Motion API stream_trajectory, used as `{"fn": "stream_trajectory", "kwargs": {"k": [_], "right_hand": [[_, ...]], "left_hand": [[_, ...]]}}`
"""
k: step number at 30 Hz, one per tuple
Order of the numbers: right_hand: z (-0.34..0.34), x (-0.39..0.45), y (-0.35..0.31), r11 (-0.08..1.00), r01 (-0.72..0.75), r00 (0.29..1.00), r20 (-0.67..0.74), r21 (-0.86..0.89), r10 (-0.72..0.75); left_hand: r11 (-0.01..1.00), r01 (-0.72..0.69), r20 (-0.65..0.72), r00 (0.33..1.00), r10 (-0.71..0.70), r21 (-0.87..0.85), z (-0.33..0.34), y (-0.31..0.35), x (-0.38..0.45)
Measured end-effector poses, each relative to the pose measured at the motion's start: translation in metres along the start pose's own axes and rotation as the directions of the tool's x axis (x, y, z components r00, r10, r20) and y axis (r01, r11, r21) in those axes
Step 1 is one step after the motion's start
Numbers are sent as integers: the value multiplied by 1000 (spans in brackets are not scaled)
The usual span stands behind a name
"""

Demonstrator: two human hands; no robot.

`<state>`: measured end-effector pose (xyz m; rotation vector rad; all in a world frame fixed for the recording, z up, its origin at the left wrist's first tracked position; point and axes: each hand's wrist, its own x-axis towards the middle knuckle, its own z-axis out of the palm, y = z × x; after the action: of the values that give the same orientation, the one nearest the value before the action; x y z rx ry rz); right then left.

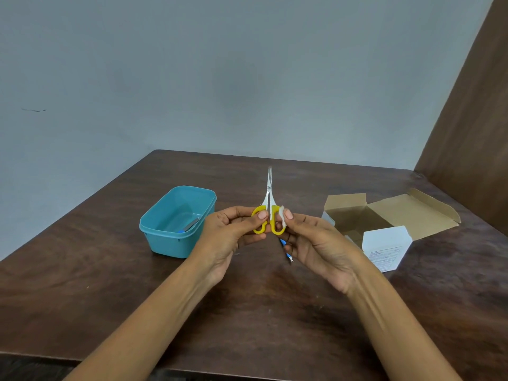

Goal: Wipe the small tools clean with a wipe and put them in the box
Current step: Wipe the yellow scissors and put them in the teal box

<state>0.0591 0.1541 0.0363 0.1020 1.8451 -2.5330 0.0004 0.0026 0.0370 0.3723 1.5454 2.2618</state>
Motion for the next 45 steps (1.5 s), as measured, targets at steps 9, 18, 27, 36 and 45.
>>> {"fn": "stream_trajectory", "kwargs": {"k": [9,18,27,36,45], "right_hand": [[6,-4,1,995,68,997,-38,-72,-71],[6,-2,4,983,110,989,-77,-145,-122],[11,0,8,763,518,835,36,-388,-549],[14,1,13,755,477,854,32,-450,-520],[10,1,7,948,297,924,-218,-112,-315]], "left_hand": [[961,168,26,986,-167,-220,1,0,3],[975,139,-7,990,-142,-175,1,-2,5],[780,363,106,926,-362,-511,5,5,-1],[931,248,49,969,-244,-266,0,4,2],[992,102,91,990,-109,72,-5,6,-2]]}}
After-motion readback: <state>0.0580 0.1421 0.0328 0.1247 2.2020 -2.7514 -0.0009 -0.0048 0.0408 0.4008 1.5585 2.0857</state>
